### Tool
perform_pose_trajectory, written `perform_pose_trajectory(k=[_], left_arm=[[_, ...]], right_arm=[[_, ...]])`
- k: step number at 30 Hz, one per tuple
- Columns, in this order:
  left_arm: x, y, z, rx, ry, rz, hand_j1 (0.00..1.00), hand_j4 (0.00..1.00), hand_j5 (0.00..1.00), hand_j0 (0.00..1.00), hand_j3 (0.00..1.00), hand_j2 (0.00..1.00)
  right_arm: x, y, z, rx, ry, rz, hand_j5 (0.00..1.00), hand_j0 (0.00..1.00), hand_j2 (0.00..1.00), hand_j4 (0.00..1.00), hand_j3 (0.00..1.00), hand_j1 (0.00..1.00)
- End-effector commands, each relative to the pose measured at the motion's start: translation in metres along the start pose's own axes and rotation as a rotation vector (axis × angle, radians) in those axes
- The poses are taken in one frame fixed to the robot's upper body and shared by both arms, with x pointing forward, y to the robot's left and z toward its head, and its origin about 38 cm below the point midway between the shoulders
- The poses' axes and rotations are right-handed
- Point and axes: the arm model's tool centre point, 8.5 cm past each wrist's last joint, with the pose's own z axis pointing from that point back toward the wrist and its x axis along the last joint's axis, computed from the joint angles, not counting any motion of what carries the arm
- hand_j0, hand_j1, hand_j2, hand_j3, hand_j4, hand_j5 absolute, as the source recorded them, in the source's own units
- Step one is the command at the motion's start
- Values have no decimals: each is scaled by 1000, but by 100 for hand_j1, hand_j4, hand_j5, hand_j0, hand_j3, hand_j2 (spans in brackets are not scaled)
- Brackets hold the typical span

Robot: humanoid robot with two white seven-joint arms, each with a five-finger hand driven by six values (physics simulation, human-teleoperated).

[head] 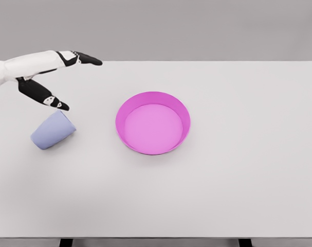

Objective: Flip the cup with left arm and place it on the plate

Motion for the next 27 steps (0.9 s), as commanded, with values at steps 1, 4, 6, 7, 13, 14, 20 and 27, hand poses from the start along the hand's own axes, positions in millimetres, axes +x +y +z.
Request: perform_pose_trajectory(k=[1,4,6,7,13,14,20,27], left_arm=[[3,2,2,10,-3,3,100,100,100,100,100,100],[13,-25,-5,-31,-53,51,100,100,100,100,100,100],[15,-23,15,-4,-25,57,100,100,100,100,100,100],[14,-20,28,53,-18,87,100,100,100,100,100,100],[16,-24,42,112,-15,138,100,100,100,100,100,100],[20,-26,40,144,-22,137,100,100,100,100,100,100],[28,-36,43,267,-94,368,100,100,100,100,100,100],[-24,-75,50,188,410,569,100,100,100,100,100,100]], right_arm=[[-2,0,0,-2,2,-4,100,100,100,100,100,100],[-4,0,0,-2,7,-6,100,100,100,100,100,100],[-5,0,1,-2,8,-6,100,100,100,100,100,100],[-5,0,1,-2,7,-10,100,100,100,100,100,100],[-5,0,1,0,9,-4,100,100,100,100,100,100],[-5,0,1,0,8,-3,100,100,100,100,100,100],[-5,0,1,-2,9,-3,100,100,100,100,100,100],[-5,0,1,-2,9,-3,100,100,100,100,100,100]])
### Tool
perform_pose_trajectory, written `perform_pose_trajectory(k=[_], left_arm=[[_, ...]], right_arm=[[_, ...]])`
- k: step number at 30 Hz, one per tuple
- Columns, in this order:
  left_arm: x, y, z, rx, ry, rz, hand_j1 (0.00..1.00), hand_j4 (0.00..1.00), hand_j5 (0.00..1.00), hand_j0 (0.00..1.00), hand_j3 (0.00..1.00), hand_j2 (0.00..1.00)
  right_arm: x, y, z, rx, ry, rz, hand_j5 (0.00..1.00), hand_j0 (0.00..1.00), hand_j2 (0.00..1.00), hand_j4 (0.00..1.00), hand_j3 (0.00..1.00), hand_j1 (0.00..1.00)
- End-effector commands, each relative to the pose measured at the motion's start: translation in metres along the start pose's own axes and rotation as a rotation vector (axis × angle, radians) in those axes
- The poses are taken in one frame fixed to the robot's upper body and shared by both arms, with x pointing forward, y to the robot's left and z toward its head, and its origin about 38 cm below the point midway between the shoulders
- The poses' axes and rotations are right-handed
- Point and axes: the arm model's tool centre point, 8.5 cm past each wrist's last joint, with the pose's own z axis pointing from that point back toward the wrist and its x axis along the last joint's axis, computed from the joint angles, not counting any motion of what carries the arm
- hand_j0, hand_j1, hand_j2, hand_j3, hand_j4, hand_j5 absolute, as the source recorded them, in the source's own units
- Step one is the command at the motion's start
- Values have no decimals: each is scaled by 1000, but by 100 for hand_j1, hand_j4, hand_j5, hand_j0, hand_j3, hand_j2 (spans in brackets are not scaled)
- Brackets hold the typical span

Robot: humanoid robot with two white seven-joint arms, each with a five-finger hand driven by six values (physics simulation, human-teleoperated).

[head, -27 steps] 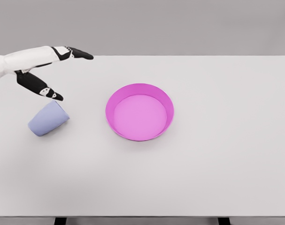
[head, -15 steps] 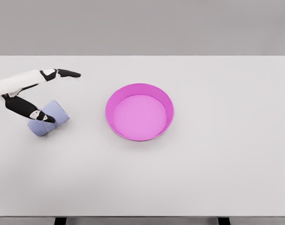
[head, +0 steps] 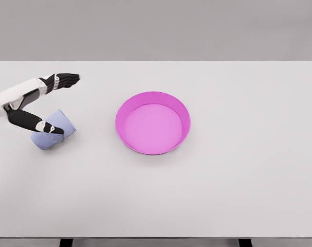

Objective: Flip the cup with left arm and place it on the plate

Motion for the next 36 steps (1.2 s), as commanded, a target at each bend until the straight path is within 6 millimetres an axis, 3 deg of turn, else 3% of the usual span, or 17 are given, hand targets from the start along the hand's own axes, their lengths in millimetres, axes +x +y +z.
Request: perform_pose_trajectory(k=[1,3,7,9,18,23,25,32,36], left_arm=[[-17,7,0,28,211,-43,100,100,100,100,100,100],[-12,19,4,61,223,-67,100,100,100,100,100,100],[-19,15,3,48,275,-135,100,100,100,100,100,100],[-20,10,-6,39,272,-206,100,100,100,100,100,100],[-39,-15,-12,23,274,-107,100,100,100,100,100,100],[-35,-10,-10,48,260,-89,100,100,100,100,100,100],[-33,-2,-9,132,249,-74,100,100,100,100,100,100],[-69,-7,8,166,397,-21,100,100,100,100,100,100],[-76,-14,5,158,432,-19,100,100,100,100,100,100]], right_arm=[[0,0,0,0,0,1,100,100,100,100,100,100],[0,0,0,0,0,1,100,100,100,100,100,100],[0,0,0,0,0,-1,100,100,100,100,100,100],[0,0,0,0,0,1,100,100,100,100,100,100],[0,0,0,0,0,1,100,100,100,100,100,100],[0,0,0,0,0,1,100,100,100,100,100,100],[0,0,0,0,0,-1,100,100,100,100,100,100],[0,0,0,0,-1,1,100,100,100,100,100,100],[0,0,0,0,0,1,100,100,100,100,100,100]])
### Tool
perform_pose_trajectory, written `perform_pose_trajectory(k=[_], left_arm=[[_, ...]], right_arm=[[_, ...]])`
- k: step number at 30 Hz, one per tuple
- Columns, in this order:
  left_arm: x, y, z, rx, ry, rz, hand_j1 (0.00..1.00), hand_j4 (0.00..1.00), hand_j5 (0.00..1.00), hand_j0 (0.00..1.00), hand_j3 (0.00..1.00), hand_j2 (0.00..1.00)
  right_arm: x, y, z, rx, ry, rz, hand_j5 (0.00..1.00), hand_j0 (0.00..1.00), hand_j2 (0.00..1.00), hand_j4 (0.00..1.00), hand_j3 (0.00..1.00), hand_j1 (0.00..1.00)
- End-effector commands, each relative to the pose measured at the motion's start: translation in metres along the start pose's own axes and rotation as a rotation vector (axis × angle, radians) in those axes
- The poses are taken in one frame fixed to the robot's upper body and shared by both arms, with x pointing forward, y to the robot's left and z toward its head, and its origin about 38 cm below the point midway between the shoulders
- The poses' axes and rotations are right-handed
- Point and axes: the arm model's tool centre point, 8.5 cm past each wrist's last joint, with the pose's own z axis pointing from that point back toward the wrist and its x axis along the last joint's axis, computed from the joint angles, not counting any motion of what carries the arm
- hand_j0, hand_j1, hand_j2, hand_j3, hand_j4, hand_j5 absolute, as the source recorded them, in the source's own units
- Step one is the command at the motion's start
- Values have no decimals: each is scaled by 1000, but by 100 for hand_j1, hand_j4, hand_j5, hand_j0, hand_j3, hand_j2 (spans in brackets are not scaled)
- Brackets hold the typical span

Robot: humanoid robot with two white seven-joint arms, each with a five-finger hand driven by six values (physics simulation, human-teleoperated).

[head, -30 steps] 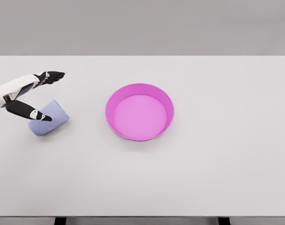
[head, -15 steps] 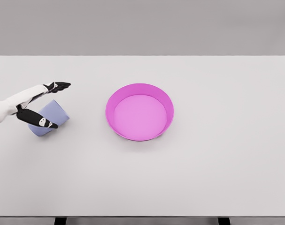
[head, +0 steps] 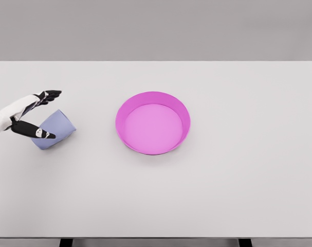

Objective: Flip the cup with left arm and place it on the plate

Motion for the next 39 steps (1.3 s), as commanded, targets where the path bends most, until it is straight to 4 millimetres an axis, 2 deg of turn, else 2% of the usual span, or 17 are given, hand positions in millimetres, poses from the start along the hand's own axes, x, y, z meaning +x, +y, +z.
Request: perform_pose_trajectory(k=[1,5,7,9,24,25,28,29,30,34,39], left_arm=[[-1,-9,-9,-2,1,16,100,100,100,100,100,100],[-12,-8,-12,10,29,27,100,100,100,100,100,100],[-15,-16,-20,7,25,58,100,100,100,100,100,100],[-19,-17,-21,5,56,65,100,100,100,100,100,100],[-18,-22,-21,-9,60,65,100,100,100,100,100,100],[-19,-24,-20,-11,61,68,98,98,98,98,98,98],[-17,-27,-20,-21,57,70,78,78,78,78,78,78],[-15,-28,-20,-22,50,69,67,67,67,67,67,67],[-12,-26,-19,-21,43,65,50,50,50,50,50,50],[-10,-25,-19,-20,31,62,50,50,50,50,50,50],[52,-17,-17,-1,-297,34,49,49,49,49,49,49]], right_arm=[[-1,0,0,0,2,0,100,100,100,100,100,100],[0,0,0,0,0,0,100,100,100,100,100,100],[0,0,0,0,0,0,100,100,100,100,100,100],[0,0,0,0,0,0,100,100,100,100,100,100],[0,0,0,0,0,0,100,100,100,100,100,100],[0,0,0,0,-1,1,100,100,100,100,100,100],[0,0,0,0,0,0,100,100,100,100,100,100],[0,0,0,0,-1,1,100,100,100,100,100,100],[0,0,0,0,0,0,100,100,100,100,100,100],[0,0,0,0,0,0,100,100,100,100,100,100],[0,0,0,0,0,0,100,100,100,100,100,100]])
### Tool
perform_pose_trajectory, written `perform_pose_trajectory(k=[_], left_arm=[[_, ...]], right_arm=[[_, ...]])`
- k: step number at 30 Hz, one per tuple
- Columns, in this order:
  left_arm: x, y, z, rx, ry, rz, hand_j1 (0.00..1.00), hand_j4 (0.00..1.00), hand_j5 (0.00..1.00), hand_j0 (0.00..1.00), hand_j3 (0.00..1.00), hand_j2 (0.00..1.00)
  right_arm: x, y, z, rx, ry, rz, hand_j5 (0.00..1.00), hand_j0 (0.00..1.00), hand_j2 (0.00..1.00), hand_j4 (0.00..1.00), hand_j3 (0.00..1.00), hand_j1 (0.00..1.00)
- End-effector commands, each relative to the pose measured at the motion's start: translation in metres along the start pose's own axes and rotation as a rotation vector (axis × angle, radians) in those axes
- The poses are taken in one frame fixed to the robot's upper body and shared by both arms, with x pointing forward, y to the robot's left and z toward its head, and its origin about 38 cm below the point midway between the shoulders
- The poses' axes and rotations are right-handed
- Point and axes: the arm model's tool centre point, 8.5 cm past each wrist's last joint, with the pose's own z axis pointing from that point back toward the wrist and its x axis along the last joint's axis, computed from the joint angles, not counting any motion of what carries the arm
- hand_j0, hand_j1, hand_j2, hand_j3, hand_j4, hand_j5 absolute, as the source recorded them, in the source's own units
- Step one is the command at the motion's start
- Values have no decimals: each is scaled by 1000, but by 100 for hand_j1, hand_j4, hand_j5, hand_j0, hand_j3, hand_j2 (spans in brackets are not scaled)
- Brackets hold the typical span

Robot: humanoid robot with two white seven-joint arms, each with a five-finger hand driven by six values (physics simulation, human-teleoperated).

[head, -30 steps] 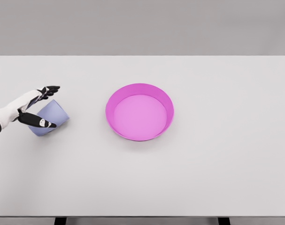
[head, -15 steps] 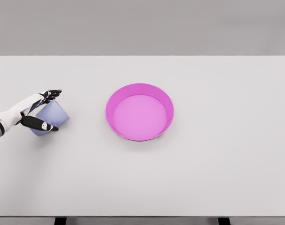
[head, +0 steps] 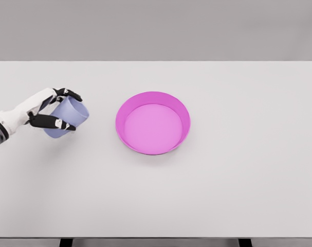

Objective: Flip the cup with left arm and place it on the plate

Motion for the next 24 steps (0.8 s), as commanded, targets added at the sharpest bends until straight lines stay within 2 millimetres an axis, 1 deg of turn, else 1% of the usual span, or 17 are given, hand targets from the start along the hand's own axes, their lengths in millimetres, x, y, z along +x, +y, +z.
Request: perform_pose_trajectory(k=[1,3,4,5,6,7,10,12,14,16,17,19,20,21,22,23,24], left_arm=[[23,-8,-8,-2,-146,14,49,49,49,49,49,49],[37,-12,-19,4,-221,29,49,49,49,49,49,49],[49,-16,-27,10,-285,36,49,49,49,49,49,49],[57,-19,-30,12,-347,40,49,49,49,49,49,49],[70,-19,-34,23,-435,40,49,49,49,49,49,49],[85,-28,-41,25,-535,62,49,49,49,49,49,49],[114,-37,-53,48,-728,101,51,51,51,51,51,51],[118,-41,-63,71,-786,135,51,51,51,51,51,51],[114,-52,-76,82,-800,182,52,52,52,52,52,52],[111,-72,-94,79,-795,233,51,51,51,51,51,51],[107,-78,-100,79,-783,228,51,51,51,51,51,51],[116,-103,-109,46,-810,239,51,51,51,51,51,51],[115,-114,-116,44,-810,270,50,50,50,50,50,50],[117,-118,-114,53,-853,277,49,49,49,49,49,49],[115,-121,-116,68,-851,297,49,49,49,49,49,49],[110,-127,-117,76,-837,323,49,49,49,49,49,49],[103,-127,-118,95,-814,334,49,49,49,49,49,49]], right_arm=[[0,0,0,0,0,1,100,100,100,100,100,100],[1,0,0,0,-1,1,100,100,100,100,100,100],[0,0,0,2,0,1,100,100,100,100,100,100],[0,0,0,0,0,1,100,100,100,100,100,100],[0,0,0,0,0,1,100,100,100,100,100,100],[1,0,0,0,-1,1,100,100,100,100,100,100],[0,0,0,0,0,1,100,100,100,100,100,100],[0,0,0,2,0,1,100,100,100,100,100,100],[0,0,0,0,0,1,100,100,100,100,100,100],[0,0,0,0,0,1,100,100,100,100,100,100],[0,0,0,0,0,1,100,100,100,100,100,100],[0,0,0,0,0,1,100,100,100,100,100,100],[1,0,0,0,-1,1,100,100,100,100,100,100],[1,0,0,0,-1,1,100,100,100,100,100,100],[0,0,0,0,0,1,100,100,100,100,100,100],[0,0,0,0,0,1,100,100,100,100,100,100],[0,0,0,0,0,1,100,100,100,100,100,100]])
